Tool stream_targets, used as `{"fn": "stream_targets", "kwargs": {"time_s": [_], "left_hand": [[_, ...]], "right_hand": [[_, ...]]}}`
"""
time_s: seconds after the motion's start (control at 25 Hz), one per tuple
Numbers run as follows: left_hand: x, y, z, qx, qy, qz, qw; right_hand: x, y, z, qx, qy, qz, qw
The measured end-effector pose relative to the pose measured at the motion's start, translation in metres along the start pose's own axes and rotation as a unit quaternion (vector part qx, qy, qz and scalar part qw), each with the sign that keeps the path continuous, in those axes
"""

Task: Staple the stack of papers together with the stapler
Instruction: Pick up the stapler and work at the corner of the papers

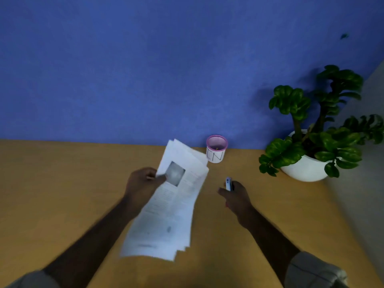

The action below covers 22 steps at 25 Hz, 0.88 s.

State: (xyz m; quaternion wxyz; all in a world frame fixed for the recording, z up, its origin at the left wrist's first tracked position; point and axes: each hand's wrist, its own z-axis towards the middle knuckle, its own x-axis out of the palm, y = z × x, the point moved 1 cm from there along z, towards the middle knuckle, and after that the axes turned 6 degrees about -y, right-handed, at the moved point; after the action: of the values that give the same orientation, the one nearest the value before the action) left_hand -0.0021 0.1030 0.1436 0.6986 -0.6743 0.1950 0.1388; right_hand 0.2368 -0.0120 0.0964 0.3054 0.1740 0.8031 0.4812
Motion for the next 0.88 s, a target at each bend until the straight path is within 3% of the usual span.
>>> {"fn": "stream_targets", "kwargs": {"time_s": [0.16,0.28,0.4,0.52,0.68,0.8,0.88], "left_hand": [[-0.056,-0.056,0.011,0.178,-0.090,-0.002,0.980],[-0.074,-0.085,-0.003,0.367,-0.131,0.081,0.918],[-0.046,-0.081,-0.025,0.473,-0.080,0.152,0.864],[0.014,-0.029,-0.034,0.453,0.025,0.231,0.861],[0.077,0.059,-0.044,0.352,0.167,0.318,0.864],[0.096,0.095,-0.056,0.272,0.231,0.325,0.876],[0.101,0.106,-0.062,0.265,0.249,0.315,0.877]], "right_hand": [[-0.008,0.041,-0.008,-0.027,0.036,0.026,0.999],[-0.016,0.048,-0.010,0.024,0.013,0.032,0.999],[-0.021,0.036,-0.011,0.075,-0.002,0.099,0.992],[-0.026,0.016,-0.010,0.092,-0.013,0.110,0.990],[-0.039,-0.019,-0.012,0.033,-0.013,0.063,0.997],[-0.051,-0.047,-0.014,0.044,-0.041,0.013,0.998],[-0.055,-0.066,-0.017,0.055,-0.043,-0.004,0.998]]}}
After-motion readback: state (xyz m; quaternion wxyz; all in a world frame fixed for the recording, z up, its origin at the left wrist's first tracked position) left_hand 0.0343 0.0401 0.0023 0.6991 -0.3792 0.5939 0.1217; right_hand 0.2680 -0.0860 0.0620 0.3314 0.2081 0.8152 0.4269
